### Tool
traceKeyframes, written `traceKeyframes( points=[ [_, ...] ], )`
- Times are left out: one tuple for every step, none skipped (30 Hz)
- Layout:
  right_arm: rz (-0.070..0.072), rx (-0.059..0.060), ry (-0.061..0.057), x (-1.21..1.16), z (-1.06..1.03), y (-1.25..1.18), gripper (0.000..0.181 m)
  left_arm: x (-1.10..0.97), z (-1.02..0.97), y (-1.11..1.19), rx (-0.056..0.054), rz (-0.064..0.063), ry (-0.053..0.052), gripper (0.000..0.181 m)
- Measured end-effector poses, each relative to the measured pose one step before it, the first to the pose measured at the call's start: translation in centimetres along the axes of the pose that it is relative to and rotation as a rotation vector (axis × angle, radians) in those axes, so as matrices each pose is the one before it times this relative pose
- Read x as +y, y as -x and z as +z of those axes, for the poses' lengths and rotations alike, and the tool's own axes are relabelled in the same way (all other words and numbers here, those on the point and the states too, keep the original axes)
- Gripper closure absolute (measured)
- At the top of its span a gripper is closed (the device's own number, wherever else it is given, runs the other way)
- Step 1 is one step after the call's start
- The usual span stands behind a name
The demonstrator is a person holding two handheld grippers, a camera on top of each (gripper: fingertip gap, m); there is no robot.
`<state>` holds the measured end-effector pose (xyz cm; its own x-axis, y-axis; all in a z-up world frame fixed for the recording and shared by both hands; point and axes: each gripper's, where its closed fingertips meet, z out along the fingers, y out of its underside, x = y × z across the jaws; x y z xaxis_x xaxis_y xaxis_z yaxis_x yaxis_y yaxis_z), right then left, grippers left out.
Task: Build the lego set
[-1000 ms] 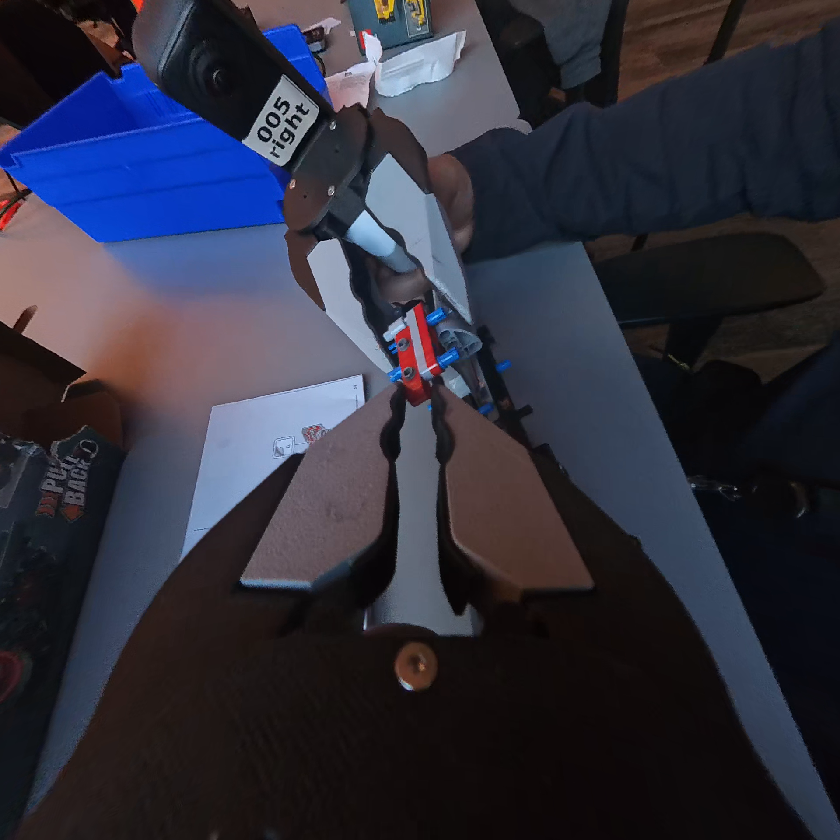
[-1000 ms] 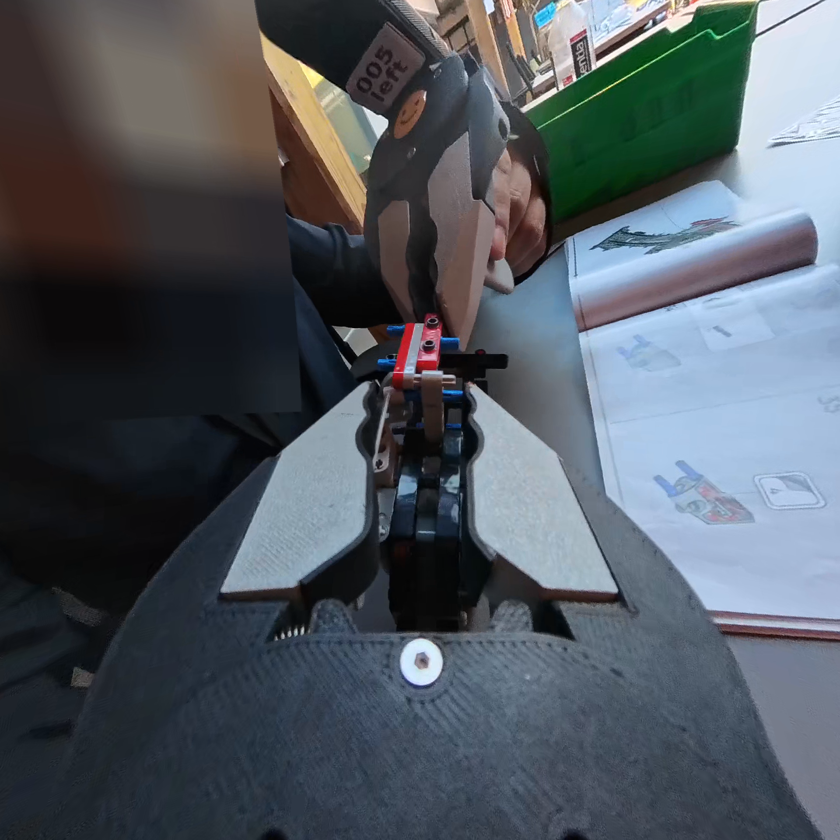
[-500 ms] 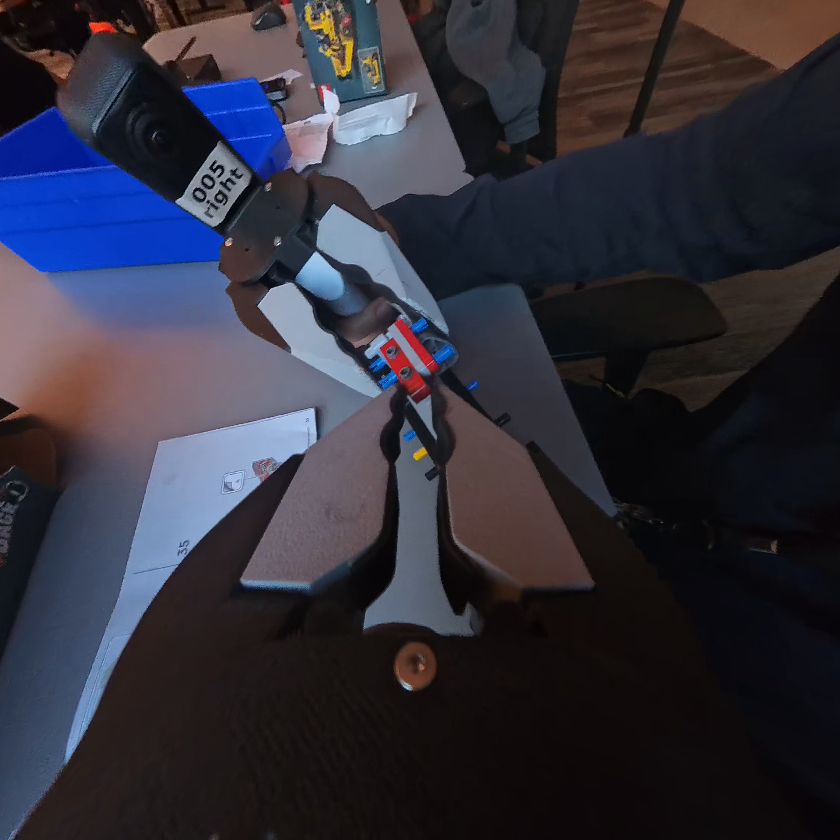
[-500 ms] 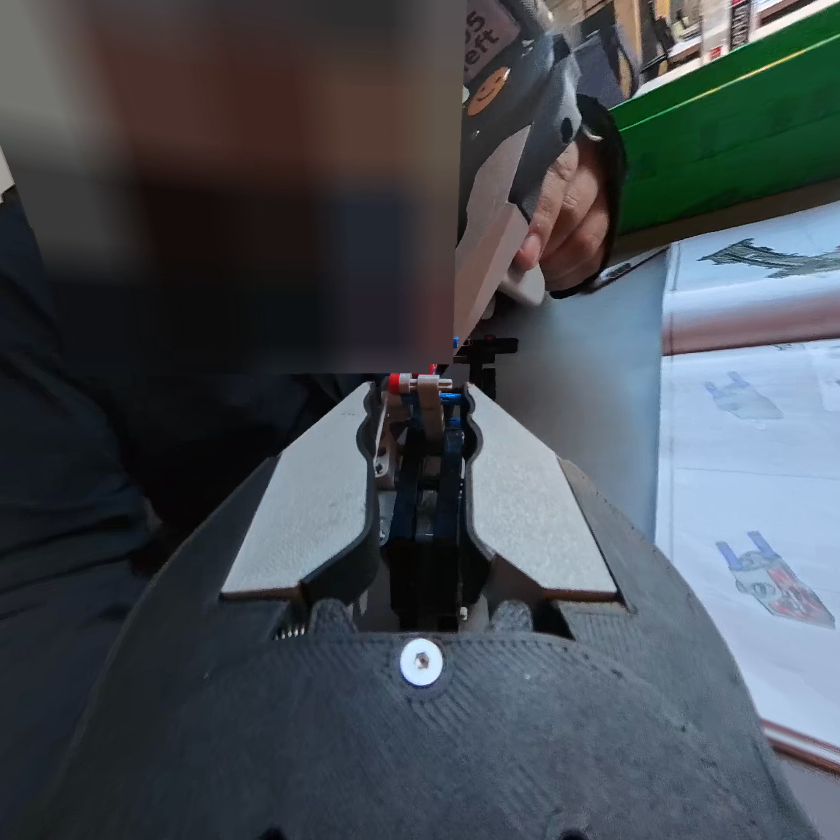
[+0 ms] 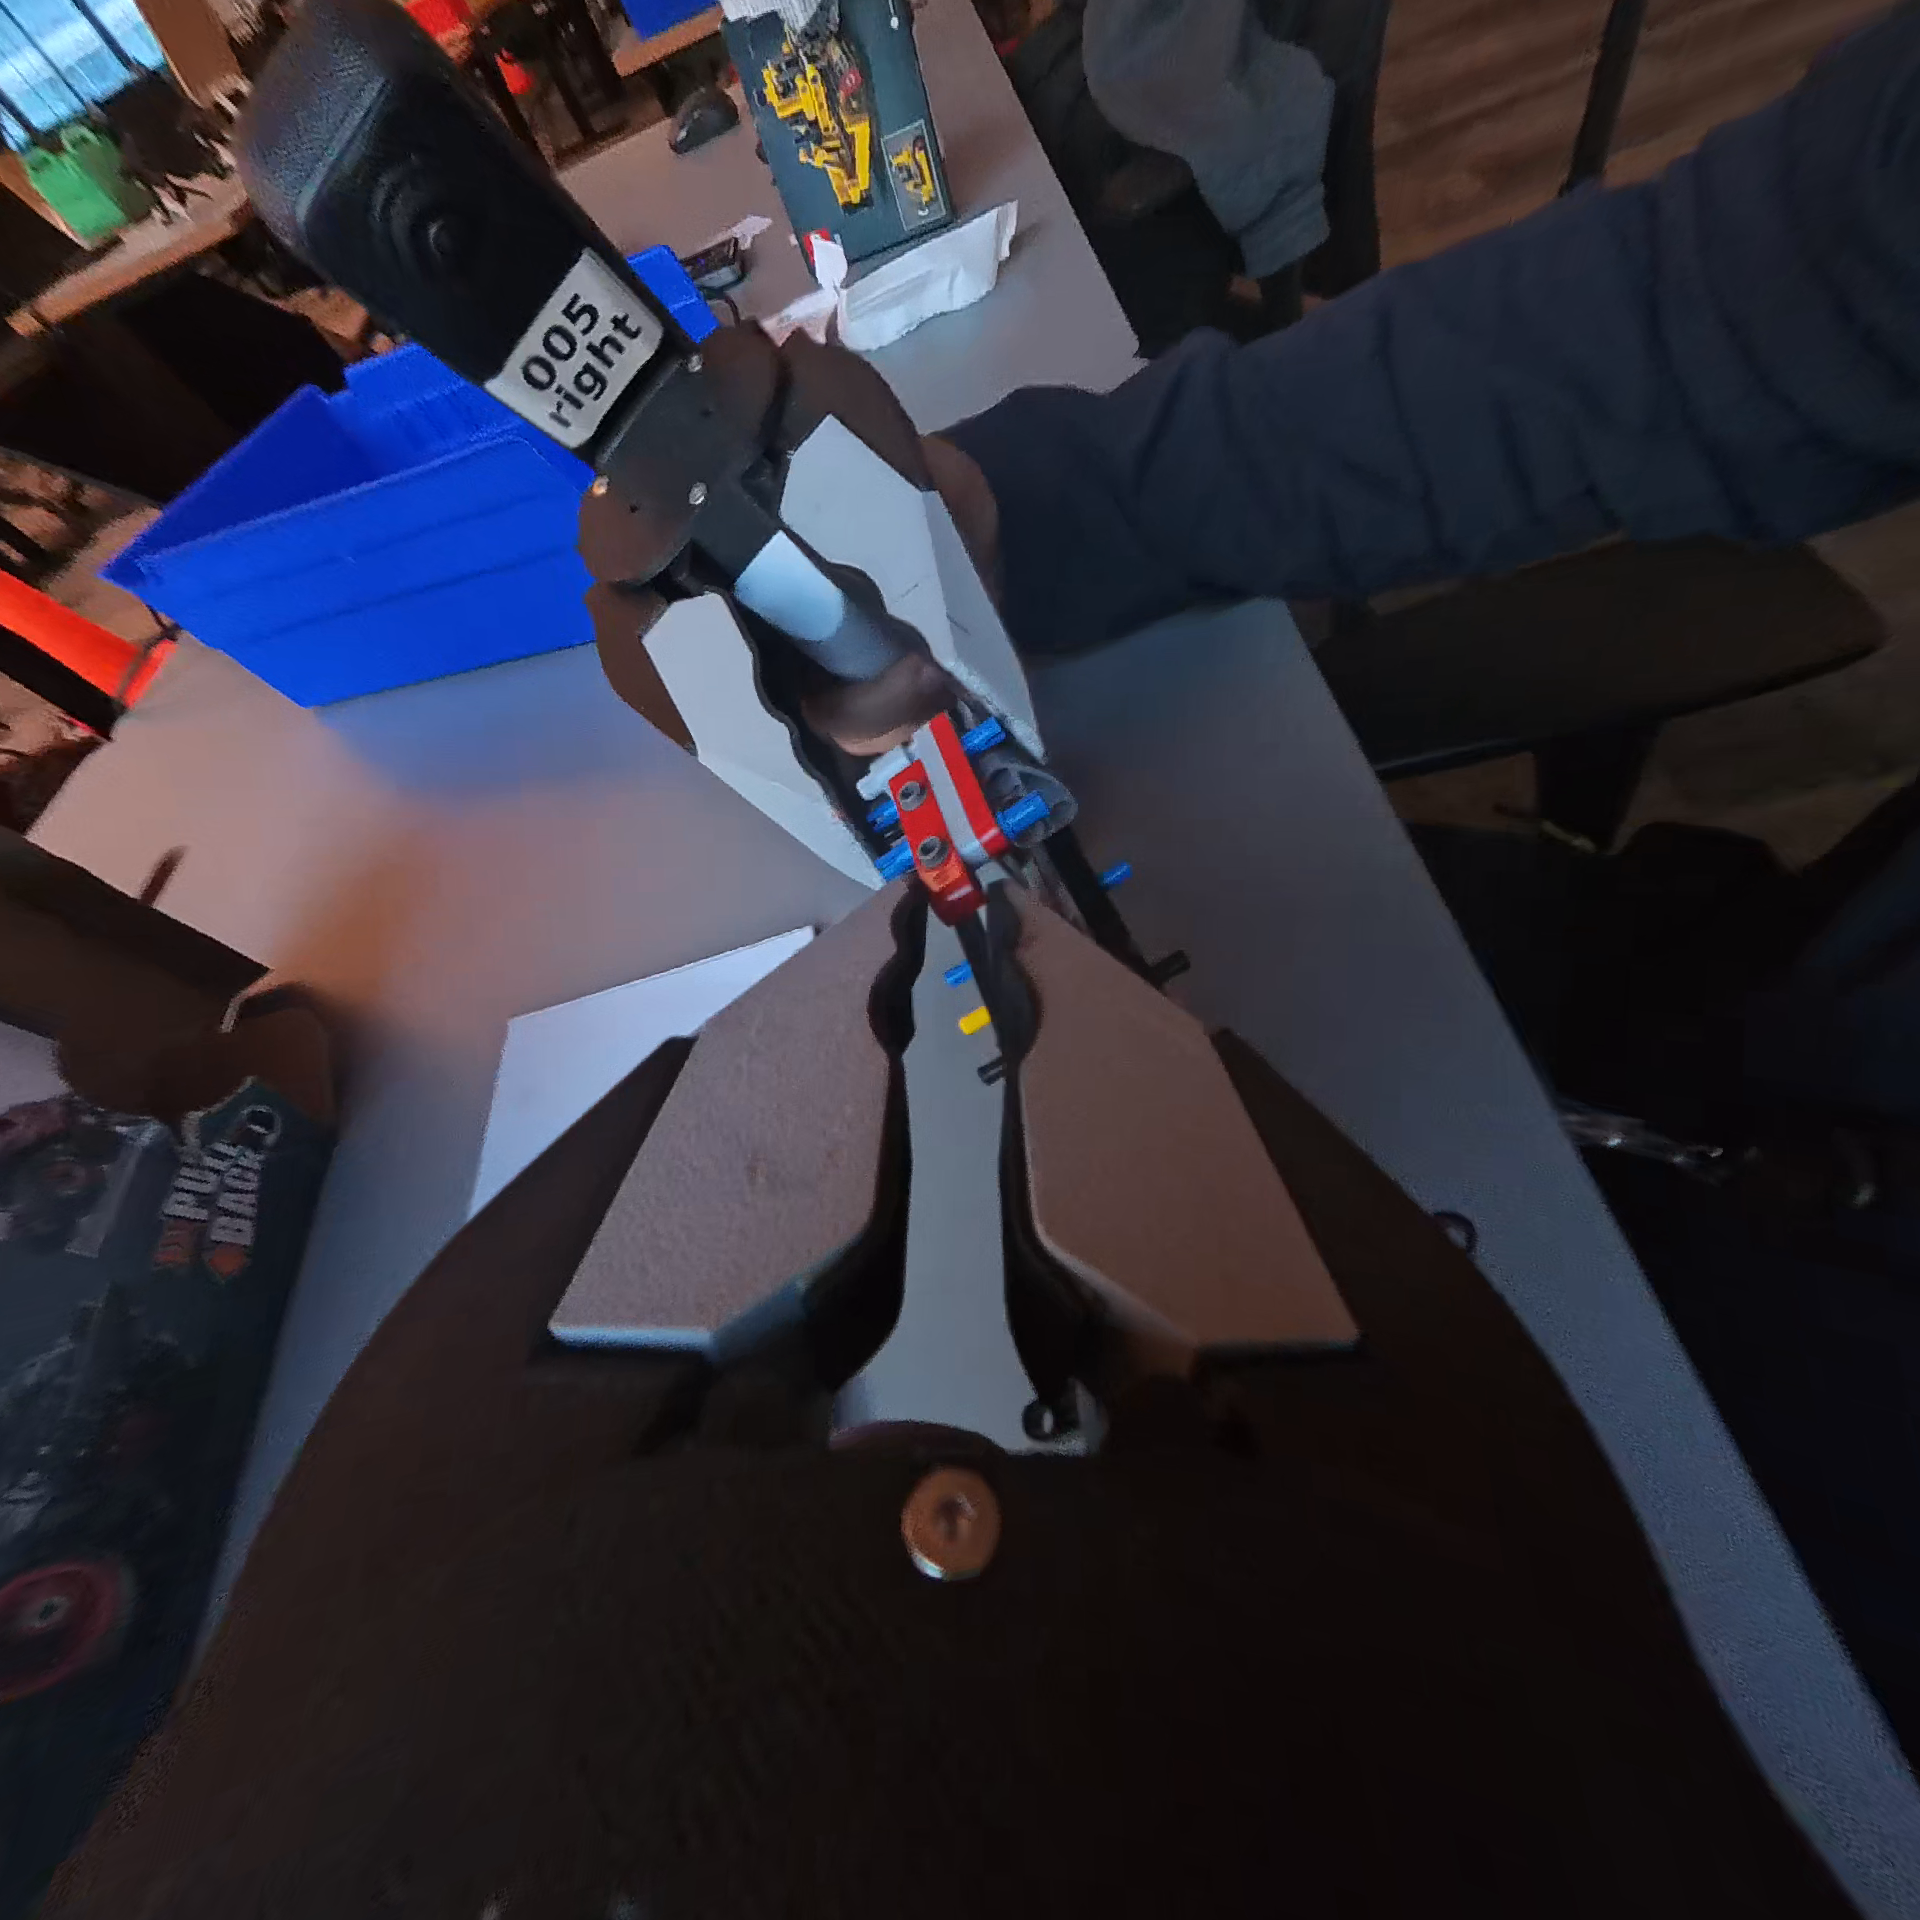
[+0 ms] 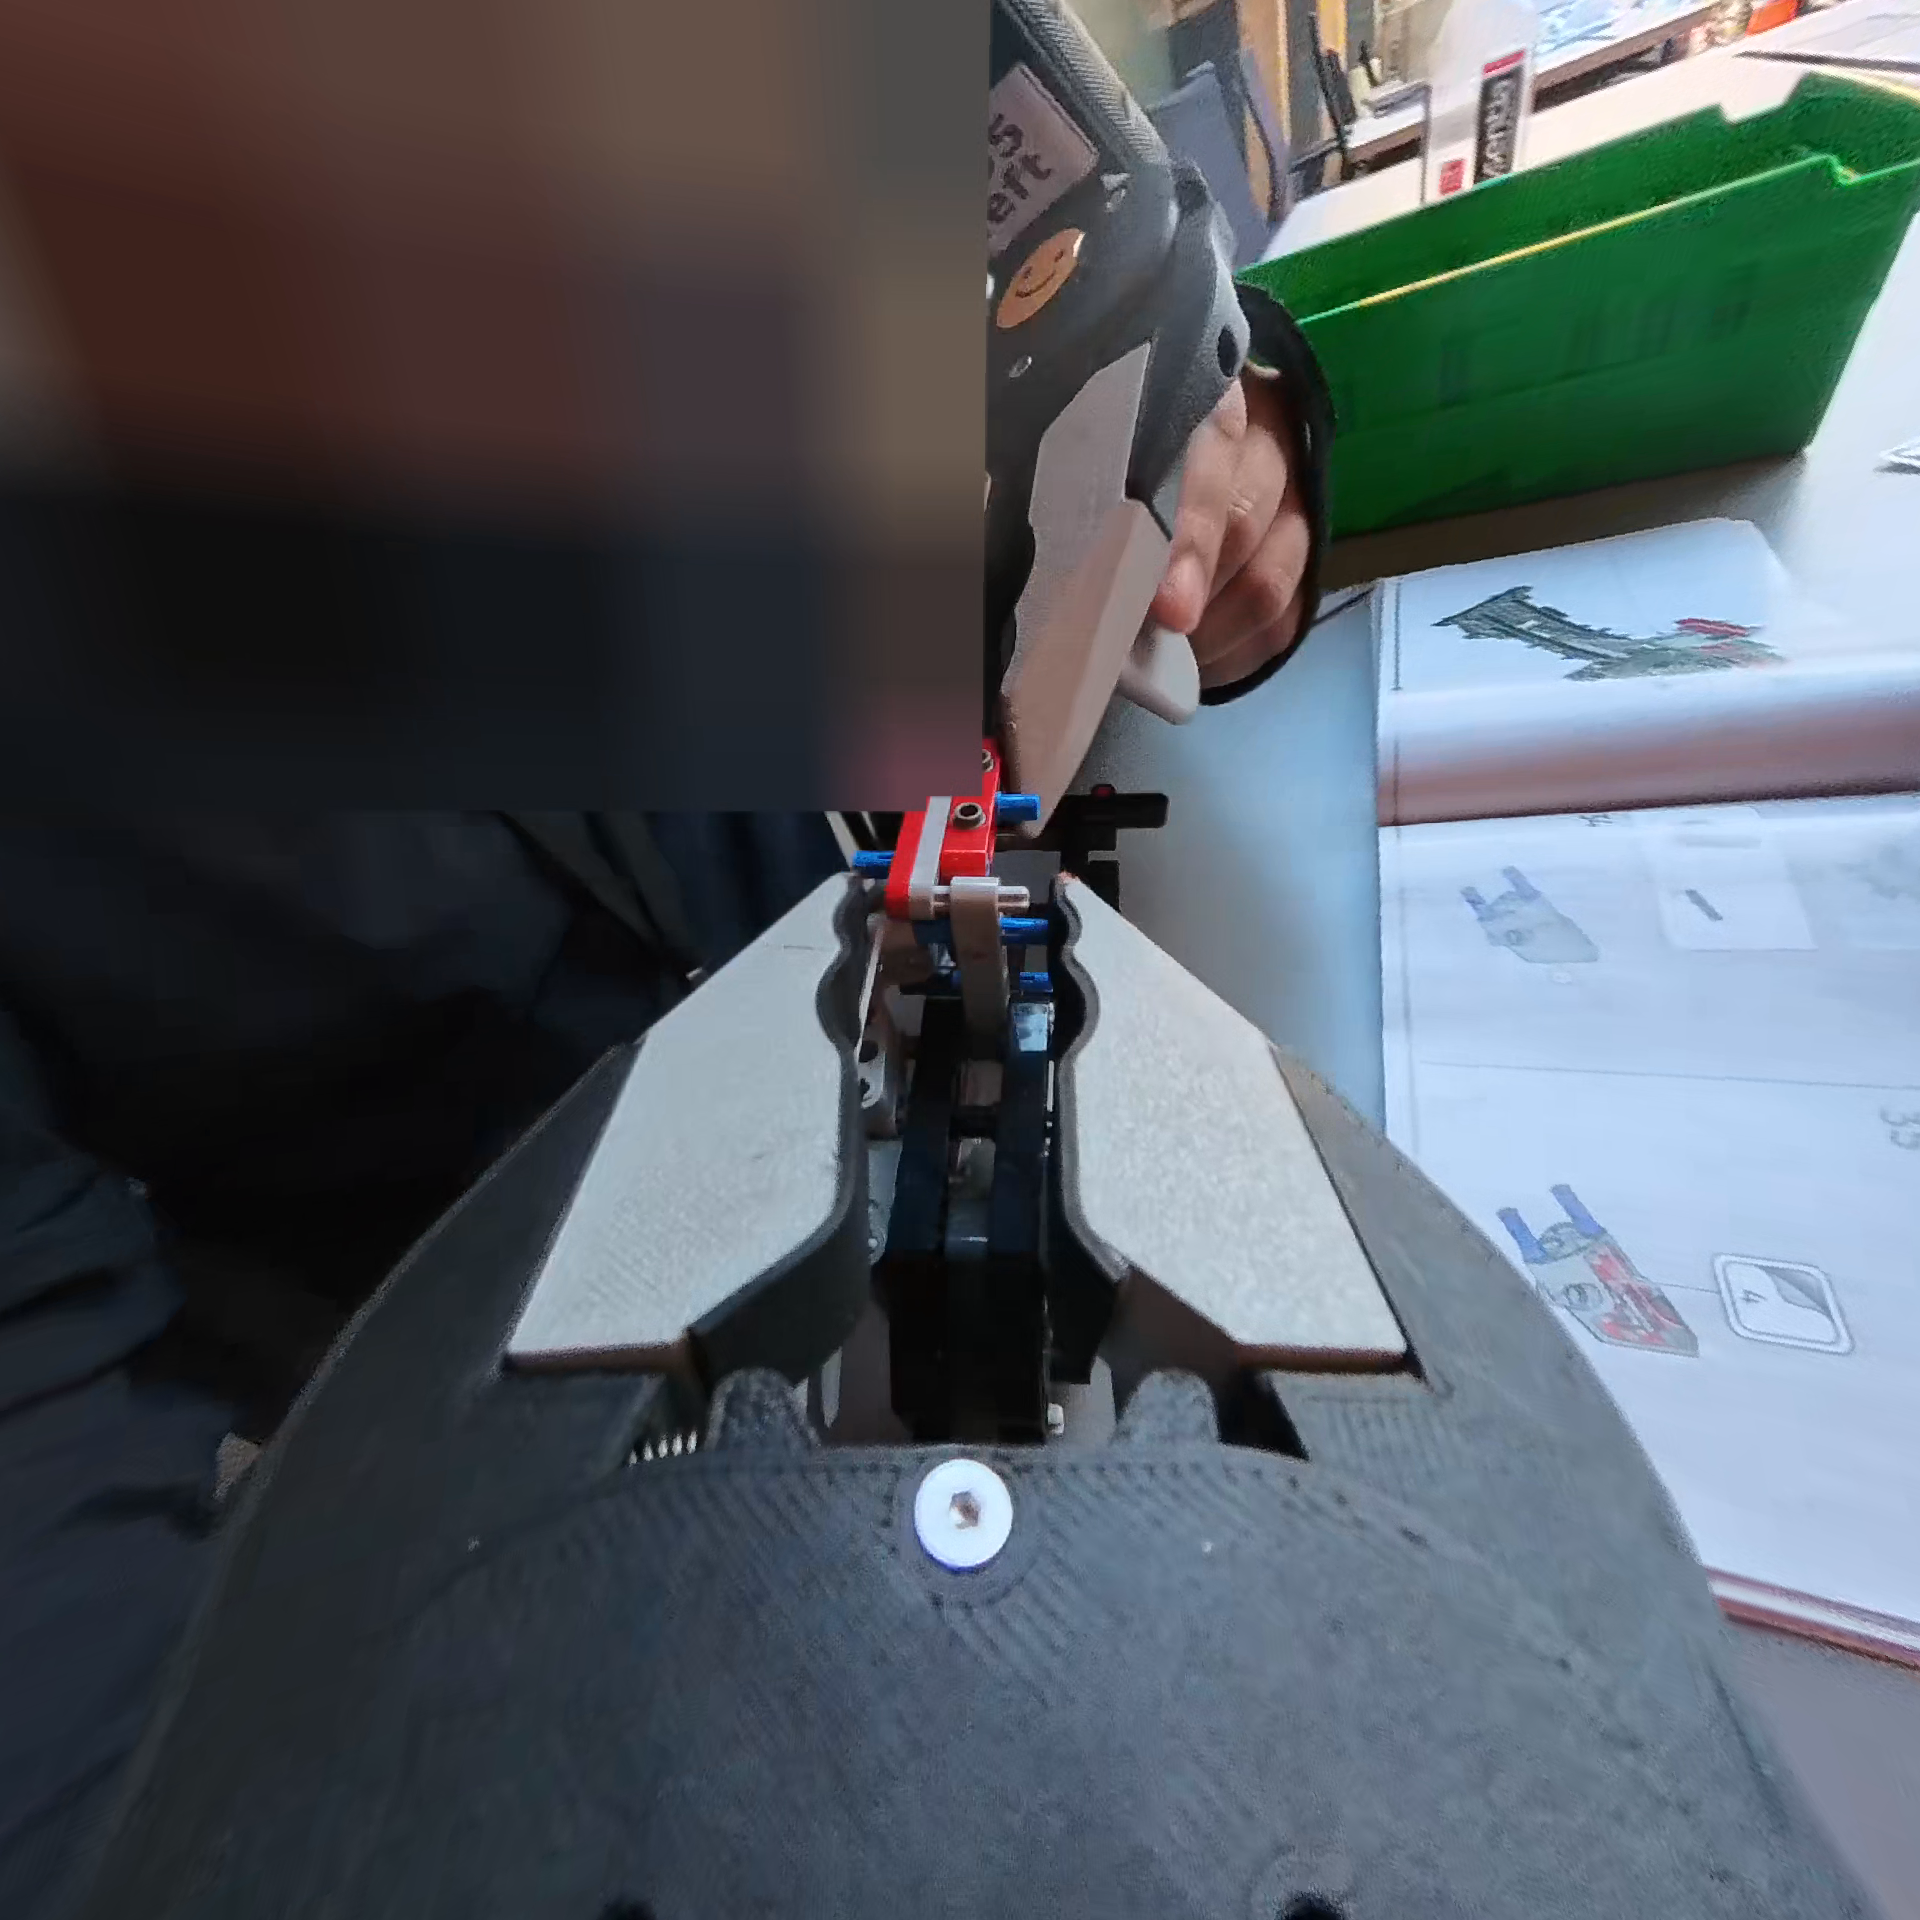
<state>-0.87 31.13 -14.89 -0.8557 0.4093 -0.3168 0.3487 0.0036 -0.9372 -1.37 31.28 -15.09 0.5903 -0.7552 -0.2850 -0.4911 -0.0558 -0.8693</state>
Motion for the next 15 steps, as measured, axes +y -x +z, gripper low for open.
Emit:
traceKeyframes(
  points=[
    [-0.0004, 0.0195, 0.0116, 0.173, 0.060, -0.110, 0.150, 0.268, 0.052, 0.034, -0.0105, 0.0320, 0.0105, 0.174],
    [0.0016, 0.0222, 0.0127, 0.231, 0.042, -0.164, 0.150, 0.323, 0.101, -0.003, -0.0089, 0.0274, 0.0127, 0.171],
    [0.0008, 0.0253, 0.0110, 0.213, 0.016, -0.205, 0.150, 0.355, 0.131, -0.049, -0.0059, 0.0199, 0.0147, 0.168],
    [-0.0026, 0.0238, 0.0066, 0.129, -0.006, -0.175, 0.150, 0.231, 0.122, -0.050, -0.0057, 0.0123, 0.0086, 0.166],
    [-0.0064, 0.0188, 0.0019, 0.009, -0.021, -0.095, 0.150, 0.020, 0.038, -0.039, -0.0056, 0.0094, -0.0020, 0.163],
    [-0.0087, 0.0170, 0.0046, 0.056, -0.021, -0.066, 0.150, 0.063, 0.011, -0.088, -0.0004, 0.0100, 0.0047, 0.160],
    [-0.0104, 0.0180, 0.0043, 0.048, 0.011, -0.071, 0.150, 0.109, 0.022, -0.003, -0.0054, 0.0120, 0.0113, 0.158],
    [-0.0119, 0.0168, 0.0077, 0.072, 0.049, -0.041, 0.150, 0.057, -0.008, 0.309, -0.0282, 0.0126, 0.0097, 0.147],
    [-0.0147, 0.0116, 0.0118, 0.121, 0.132, 0.036, 0.150, -0.014, -0.025, 0.455, -0.0416, 0.0170, 0.0043, 0.136],
    [-0.0145, 0.0077, 0.0146, 0.166, 0.210, 0.089, 0.150, -0.023, -0.031, 0.172, -0.0263, 0.0353, 0.0018, 0.139],
    [-0.0118, 0.0070, 0.0132, 0.129, 0.242, 0.065, 0.149, 0.014, 0.008, -0.086, -0.0138, 0.0507, 0.0043, 0.146],
    [-0.0110, 0.0066, 0.0049, -0.012, 0.174, 0.058, 0.149, 0.066, 0.070, -0.288, -0.0052, 0.0509, 0.0062, 0.153],
    [-0.0111, 0.0135, 0.0038, -0.037, 0.045, -0.060, 0.149, 0.053, 0.089, -0.299, -0.0060, 0.0463, 0.0046, 0.161],
    [-0.0088, 0.0143, 0.0043, 0.002, -0.036, -0.065, 0.150, 0.080, 0.120, 0.019, -0.0235, 0.0395, 0.0085, 0.162],
    [-0.0075, 0.0104, 0.0053, 0.066, 0.011, 0.040, 0.149, -0.005, 0.057, -0.048, -0.0126, 0.0287, 0.0034, 0.162]
  ],
)
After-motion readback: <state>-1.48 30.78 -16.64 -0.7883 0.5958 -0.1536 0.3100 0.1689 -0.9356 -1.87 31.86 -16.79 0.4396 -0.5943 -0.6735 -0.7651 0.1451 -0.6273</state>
